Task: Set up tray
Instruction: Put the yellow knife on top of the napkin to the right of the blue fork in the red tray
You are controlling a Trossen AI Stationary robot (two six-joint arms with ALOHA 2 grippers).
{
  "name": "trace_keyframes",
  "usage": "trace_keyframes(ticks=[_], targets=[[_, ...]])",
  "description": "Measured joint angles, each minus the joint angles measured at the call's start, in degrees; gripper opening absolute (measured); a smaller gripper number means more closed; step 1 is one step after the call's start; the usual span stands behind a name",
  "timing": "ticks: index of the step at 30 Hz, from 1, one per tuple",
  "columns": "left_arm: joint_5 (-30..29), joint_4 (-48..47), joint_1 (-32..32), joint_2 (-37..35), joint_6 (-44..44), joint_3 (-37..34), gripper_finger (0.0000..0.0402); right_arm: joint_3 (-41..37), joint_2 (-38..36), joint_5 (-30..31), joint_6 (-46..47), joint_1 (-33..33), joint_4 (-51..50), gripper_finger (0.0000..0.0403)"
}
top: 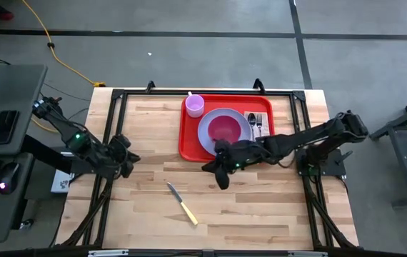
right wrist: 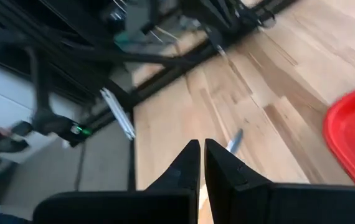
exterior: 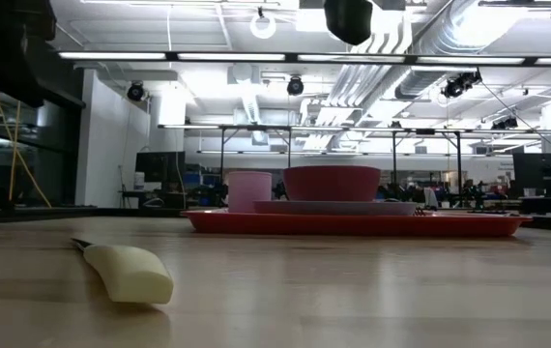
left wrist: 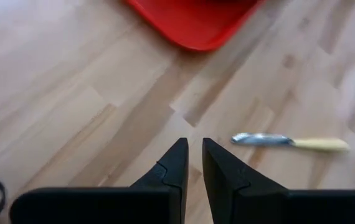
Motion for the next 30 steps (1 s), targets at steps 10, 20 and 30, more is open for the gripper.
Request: trace_keyframes(ticks=[10, 20, 30], targets=[[6.51, 0.78, 0.00, -9.18, 5.20, -2.91, 0.0078, 20.59, 14.14, 0.24, 0.13, 2.39, -24.76, 0.0000], [8.50, 0.97, 0.00, -11.18, 9.02, -2.91, 0.0078, 37.68, 25.76, -0.77, 0.73, 5.36, -35.83, 0.0000], [11.27, 1.34, 0.00, -11.18, 13.51, -2.91, 0.0078, 43.21, 30.97, -0.22, 10.02, 9.05, -34.62, 0.0000]])
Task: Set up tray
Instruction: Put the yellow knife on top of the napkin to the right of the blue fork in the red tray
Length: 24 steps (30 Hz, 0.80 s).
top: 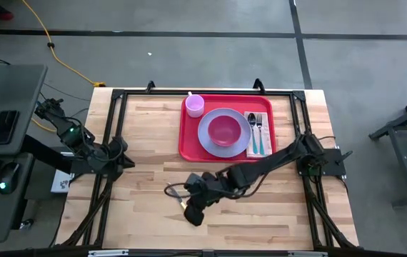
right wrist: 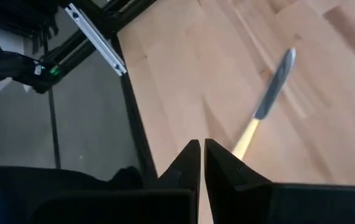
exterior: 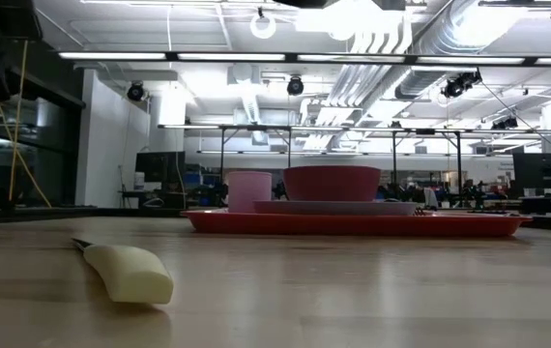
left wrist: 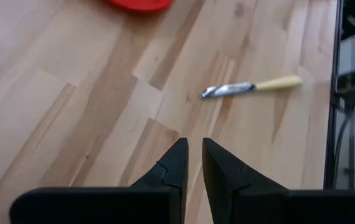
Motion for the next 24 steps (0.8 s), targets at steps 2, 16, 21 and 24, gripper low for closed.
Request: trace_keyframes(ticks=[2, 16, 21, 24], targets=[[1.22, 0.08, 0.00, 0.00, 0.88, 0.00, 0.0078, 0.00, 0.79, 0.48, 1.53, 0.68, 1.42, 0.0000], [5.52, 2.86, 0.02, 0.00, 5.96, 0.00, 0.0078, 0.00, 10.18, -6.47, 5.05, -0.79, 11.64, 0.0000], [6.22, 2.81, 0.02, 0.00, 6.95, 0.00, 0.0078, -0.04, 12.28, -9.90, 5.65, -2.07, 10.49, 0.0000], [6.42, 2.79, 0.02, 0.00, 7.03, 0.00, 0.0078, -0.03, 12.31, -9.88, 5.65, -2.65, 9.06, 0.0000]])
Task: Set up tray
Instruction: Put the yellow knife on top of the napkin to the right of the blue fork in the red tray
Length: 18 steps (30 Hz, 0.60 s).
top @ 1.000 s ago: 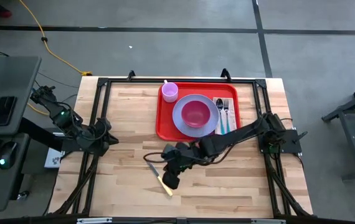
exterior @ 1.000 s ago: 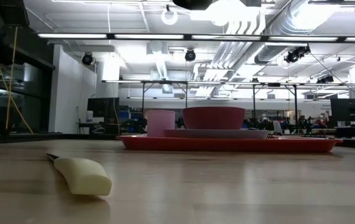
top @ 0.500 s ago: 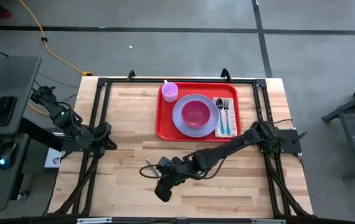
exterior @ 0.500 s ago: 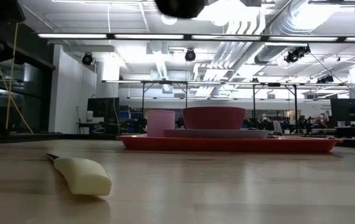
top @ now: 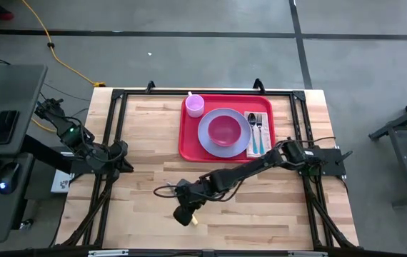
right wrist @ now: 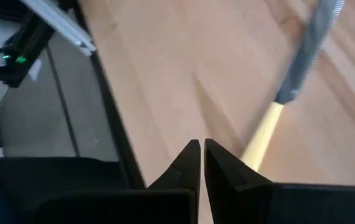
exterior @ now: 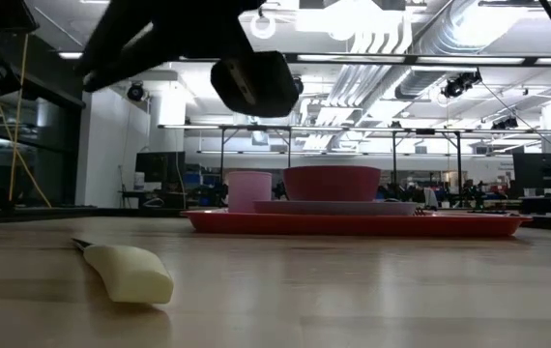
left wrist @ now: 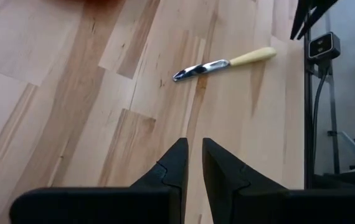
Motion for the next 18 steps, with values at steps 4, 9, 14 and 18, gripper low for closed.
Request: trace_keyframes(ticks=[4, 9, 14, 18], targets=[[0.02, -0.07, 0.00, 0.00, 0.00, 0.00, 0.0078, -0.16, 0.24, 2.01, 0.11, -0.62, -1.08, 0.0000], [0.47, -0.25, -0.01, 0.00, 0.00, 0.00, 0.0079, -2.47, 0.24, 6.76, -0.02, -0.65, 2.21, 0.0000], [0.57, -0.41, 0.00, 0.00, 0.13, 0.00, 0.0078, -5.42, 0.24, 6.28, 0.04, -0.63, 6.33, 0.0001], [0.57, -0.40, -0.02, 0.00, 0.46, 0.00, 0.0079, -7.13, 0.24, 4.98, -1.14, -0.72, 6.87, 0.0001]])
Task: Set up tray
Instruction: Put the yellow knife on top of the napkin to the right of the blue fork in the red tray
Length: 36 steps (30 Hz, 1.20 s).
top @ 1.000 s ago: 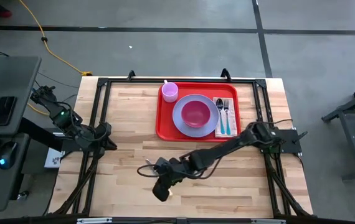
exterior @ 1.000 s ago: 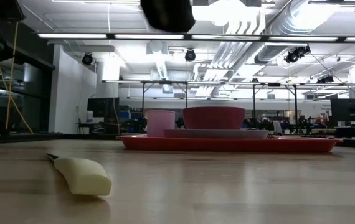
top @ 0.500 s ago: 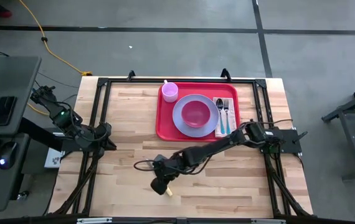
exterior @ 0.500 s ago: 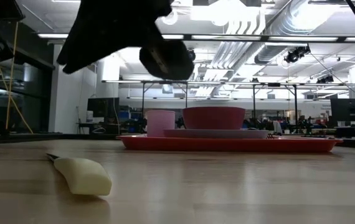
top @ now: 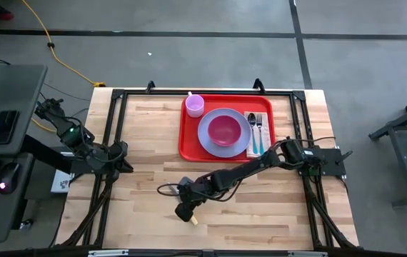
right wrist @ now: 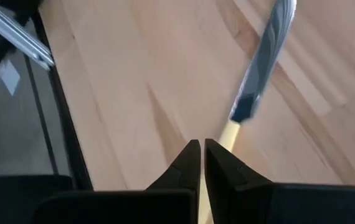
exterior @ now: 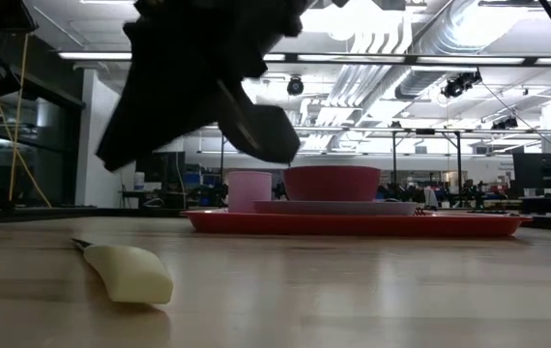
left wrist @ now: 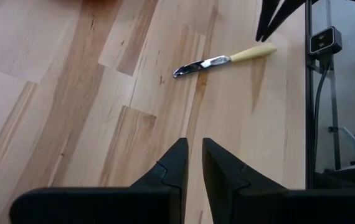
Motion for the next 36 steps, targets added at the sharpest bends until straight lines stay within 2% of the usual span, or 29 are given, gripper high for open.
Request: trace_keyframes(ticks=[4, 9, 16, 21, 30, 36], targets=[[0.00, 0.05, 0.02, 0.00, -0.02, 0.00, 0.0079, -0.92, 0.00, -1.76, 0.01, 0.02, -0.29, 0.0001], [0.00, 1.95, 0.02, 0.07, -0.04, 0.00, 0.0079, -0.92, 0.00, -0.88, -1.57, 0.69, -0.49, 0.0001], [2.08, 16.27, 0.00, 3.76, 3.27, 0.04, 0.0079, -0.92, 0.00, -0.89, -1.96, 2.35, -0.76, 0.0001], [4.25, 23.93, 0.00, 10.75, 5.48, 0.09, 0.0079, -0.92, 0.00, 1.59, -5.27, 3.42, -2.41, 0.0000], [8.89, 24.63, 0.00, 27.01, -0.68, 0.09, 0.0079, -0.92, -0.89, 5.78, -7.06, 4.06, -3.11, 0.0000], [9.00, 27.80, 0.02, 36.78, -1.79, 0.08, 0.0079, -0.81, -3.33, 9.62, -9.29, 4.20, -3.30, 0.0000]])
